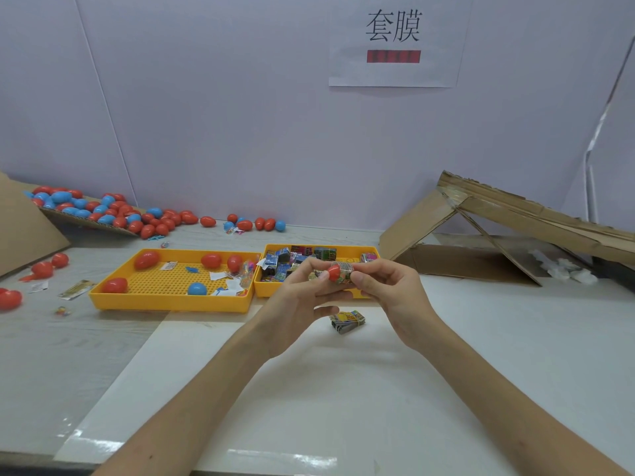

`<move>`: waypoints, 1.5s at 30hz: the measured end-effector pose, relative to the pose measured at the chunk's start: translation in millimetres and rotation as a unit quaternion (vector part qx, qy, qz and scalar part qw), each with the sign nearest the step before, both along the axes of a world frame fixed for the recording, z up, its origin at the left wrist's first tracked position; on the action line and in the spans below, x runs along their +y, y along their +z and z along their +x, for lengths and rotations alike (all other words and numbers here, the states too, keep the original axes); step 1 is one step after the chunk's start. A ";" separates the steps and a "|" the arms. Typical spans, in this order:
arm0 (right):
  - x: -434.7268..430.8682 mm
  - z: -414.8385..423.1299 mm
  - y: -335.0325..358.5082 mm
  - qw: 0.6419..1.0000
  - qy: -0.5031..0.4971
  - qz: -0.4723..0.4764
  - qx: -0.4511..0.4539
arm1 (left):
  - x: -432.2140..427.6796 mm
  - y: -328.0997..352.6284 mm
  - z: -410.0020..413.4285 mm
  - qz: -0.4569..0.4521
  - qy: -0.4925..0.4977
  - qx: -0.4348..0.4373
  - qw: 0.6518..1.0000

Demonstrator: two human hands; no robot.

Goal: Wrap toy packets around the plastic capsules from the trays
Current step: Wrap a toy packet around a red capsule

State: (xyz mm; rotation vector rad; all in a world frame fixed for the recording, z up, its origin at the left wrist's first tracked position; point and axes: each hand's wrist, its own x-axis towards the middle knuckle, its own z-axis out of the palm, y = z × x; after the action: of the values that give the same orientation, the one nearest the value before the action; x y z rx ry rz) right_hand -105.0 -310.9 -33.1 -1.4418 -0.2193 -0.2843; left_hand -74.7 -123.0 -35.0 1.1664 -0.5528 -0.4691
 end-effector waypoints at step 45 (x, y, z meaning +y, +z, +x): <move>-19.3 22.2 11.0 0.994 -0.021 -0.015 0.103 | -8.0 -28.5 1.4 0.432 0.167 -0.456 0.760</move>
State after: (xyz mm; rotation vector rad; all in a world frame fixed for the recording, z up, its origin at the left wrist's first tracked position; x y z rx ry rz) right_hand -82.8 -330.2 -22.1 -1.4955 -0.0244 -0.1651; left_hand -73.3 -131.0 -63.5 2.3784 -0.9759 0.2687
